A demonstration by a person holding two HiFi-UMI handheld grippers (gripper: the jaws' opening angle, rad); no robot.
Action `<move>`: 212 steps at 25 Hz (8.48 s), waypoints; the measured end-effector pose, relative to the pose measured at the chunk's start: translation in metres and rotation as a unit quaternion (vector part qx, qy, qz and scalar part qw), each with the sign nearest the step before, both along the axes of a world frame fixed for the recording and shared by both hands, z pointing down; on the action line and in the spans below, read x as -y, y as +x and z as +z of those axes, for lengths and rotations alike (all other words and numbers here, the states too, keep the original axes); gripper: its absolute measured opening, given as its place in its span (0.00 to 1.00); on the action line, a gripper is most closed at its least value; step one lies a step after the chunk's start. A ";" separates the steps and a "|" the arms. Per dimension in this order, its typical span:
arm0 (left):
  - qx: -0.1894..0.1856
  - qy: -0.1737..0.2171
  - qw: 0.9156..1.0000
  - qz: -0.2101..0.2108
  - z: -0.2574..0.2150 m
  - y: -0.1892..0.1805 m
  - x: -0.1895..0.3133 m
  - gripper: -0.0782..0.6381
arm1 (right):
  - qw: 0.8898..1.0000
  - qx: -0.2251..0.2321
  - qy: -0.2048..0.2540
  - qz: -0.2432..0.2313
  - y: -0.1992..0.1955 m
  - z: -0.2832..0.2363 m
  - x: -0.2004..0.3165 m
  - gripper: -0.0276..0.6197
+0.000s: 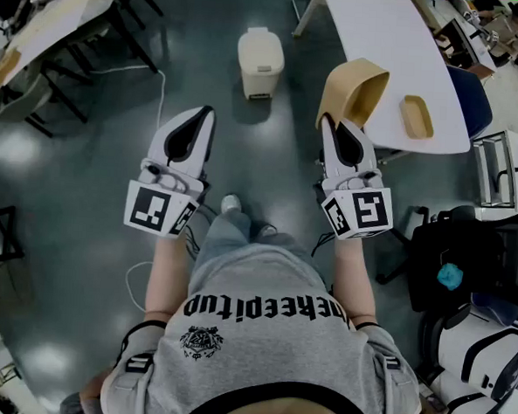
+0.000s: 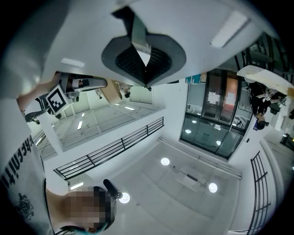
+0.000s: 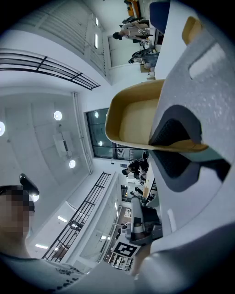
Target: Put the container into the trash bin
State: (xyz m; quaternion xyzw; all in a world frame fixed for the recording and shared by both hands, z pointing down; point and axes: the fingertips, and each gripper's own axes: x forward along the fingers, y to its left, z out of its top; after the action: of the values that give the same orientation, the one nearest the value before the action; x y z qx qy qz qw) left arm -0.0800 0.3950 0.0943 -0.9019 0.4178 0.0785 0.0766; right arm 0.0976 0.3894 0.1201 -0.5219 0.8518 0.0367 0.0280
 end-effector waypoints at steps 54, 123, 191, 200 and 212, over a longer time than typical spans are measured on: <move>0.012 0.003 1.000 0.028 0.007 -0.067 0.224 0.12 | 0.999 0.003 -0.005 0.038 -0.054 0.002 0.208 0.06; 0.055 -0.091 0.985 0.133 0.078 0.034 0.548 0.12 | 0.989 0.030 -0.114 0.088 0.008 0.079 0.518 0.05; 0.229 -0.433 0.871 -0.024 0.609 0.131 0.545 0.12 | 0.973 0.014 -0.231 -0.010 0.046 0.331 0.481 0.06; 0.260 -0.468 0.843 -0.051 0.647 0.130 0.546 0.12 | 0.971 0.018 -0.238 -0.006 0.055 0.340 0.477 0.06; 0.280 -0.477 0.829 -0.084 0.655 0.129 0.544 0.12 | 0.971 0.022 -0.240 -0.005 0.060 0.343 0.479 0.06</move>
State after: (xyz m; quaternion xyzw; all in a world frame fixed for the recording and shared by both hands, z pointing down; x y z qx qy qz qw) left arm 0.0487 -0.1492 0.7495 -0.7712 0.4382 -0.3926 -0.2430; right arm 0.1577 -0.0892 0.4631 -0.5100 0.8374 -0.1800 -0.0794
